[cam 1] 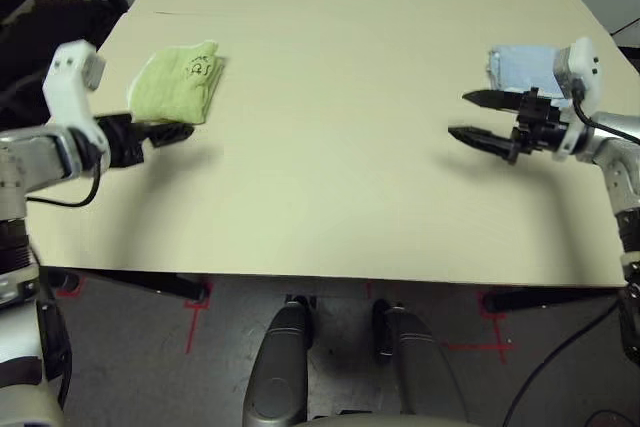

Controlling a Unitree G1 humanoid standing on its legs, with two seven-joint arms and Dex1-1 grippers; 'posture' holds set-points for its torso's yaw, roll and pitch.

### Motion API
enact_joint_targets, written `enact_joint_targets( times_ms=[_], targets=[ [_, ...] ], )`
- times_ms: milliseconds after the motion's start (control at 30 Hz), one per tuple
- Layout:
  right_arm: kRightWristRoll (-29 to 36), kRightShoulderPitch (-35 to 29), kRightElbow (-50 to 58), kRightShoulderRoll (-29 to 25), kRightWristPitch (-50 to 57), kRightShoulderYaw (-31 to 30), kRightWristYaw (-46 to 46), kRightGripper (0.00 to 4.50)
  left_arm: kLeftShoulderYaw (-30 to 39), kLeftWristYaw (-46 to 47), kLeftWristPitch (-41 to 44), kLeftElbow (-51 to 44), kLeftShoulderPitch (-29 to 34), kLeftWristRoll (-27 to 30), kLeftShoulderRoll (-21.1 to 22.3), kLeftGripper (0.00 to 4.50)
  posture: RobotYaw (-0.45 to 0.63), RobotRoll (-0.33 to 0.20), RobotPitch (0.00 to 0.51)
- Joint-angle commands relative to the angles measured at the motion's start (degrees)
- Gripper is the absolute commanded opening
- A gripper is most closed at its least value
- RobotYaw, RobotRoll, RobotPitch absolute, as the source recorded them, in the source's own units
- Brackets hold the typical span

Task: Fold the towel and set it aside.

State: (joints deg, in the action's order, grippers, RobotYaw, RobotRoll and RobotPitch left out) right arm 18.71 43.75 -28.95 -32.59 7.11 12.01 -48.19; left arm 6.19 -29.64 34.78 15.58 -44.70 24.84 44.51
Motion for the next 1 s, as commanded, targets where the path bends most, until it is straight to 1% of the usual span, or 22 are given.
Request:
enact_joint_targets(
  times_ms=[33,133,200,267,367,467,567,667,800,900,967,1000],
  targets=[
    [-1.8,-2.1,-1.1,2.8,-2.4,4.4,13.8,4.5,0.0,5.0,-16.6,10.7,-3.5,-6.8,-7.1,4.48,0.1,0.0,0.191],
    [-3.7,-2.1,-2.4,5.6,-6.0,6.2,23.7,4.5,0.4,10.1,-29.2,20.0,-6.2,-11.4,-12.7,4.48,0.08,0.0,0.19],
    [-4.5,-1.7,-3.8,6.3,-7.6,6.4,26.7,4.5,0.9,12.1,-34.9,25.1,-7.8,-13.2,-14.8,4.48,0.07,0.0,0.191],
    [-6.3,-0.8,-7.8,7.1,-11.4,6.3,31.2,4.5,1.5,15.9,-42.2,31.7,-9.8,-15.1,-17.1,4.48,0.06,0.0,0.19],
    [-8.3,0.5,-13.9,7.6,-17.2,5.4,34.5,4.5,2.1,18.9,-51.2,39.3,-12.0,-16.9,-19.4,4.48,0.05,0.0,0.188],
    [-9.5,1.8,-20.3,8.8,-24.8,4.7,35.0,4.5,2.4,19.9,-57.7,45.7,-13.2,-18.3,-21.3,4.48,0.06,0.0,0.188],
    [-10.6,2.8,-26.2,9.2,-29.1,3.7,34.3,4.5,2.0,19.2,-60.3,50.1,-13.5,-19.6,-21.9,4.48,0.05,0.0,0.188],
    [-10.3,4.2,-29.5,9.3,-31.7,3.2,30.9,4.5,2.4,18.8,-60.5,52.2,-13.7,-20.1,-21.6,4.48,0.05,0.0,0.193],
    [-9.1,6.1,-32.4,9.5,-32.4,3.4,25.8,4.5,2.9,18.2,-58.7,53.0,-14.2,-20.1,-20.6,4.48,0.06,0.0,0.193],
    [-9.0,7.7,-34.6,8.9,-32.0,3.7,24.3,4.5,3.4,18.5,-57.2,53.2,-14.8,-19.9,-20.0,4.48,0.05,0.0,0.191],
    [-8.8,7.8,-35.4,8.1,-31.9,4.2,23.9,4.5,4.1,19.8,-56.7,52.8,-14.6,-19.5,-20.4,4.48,0.05,0.0,0.198],
    [-8.4,7.6,-35.4,7.6,-31.6,4.6,23.5,4.5,4.2,20.5,-56.4,52.2,-14.4,-19.6,-20.8,4.48,0.05,0.0,0.178]
  ],
)
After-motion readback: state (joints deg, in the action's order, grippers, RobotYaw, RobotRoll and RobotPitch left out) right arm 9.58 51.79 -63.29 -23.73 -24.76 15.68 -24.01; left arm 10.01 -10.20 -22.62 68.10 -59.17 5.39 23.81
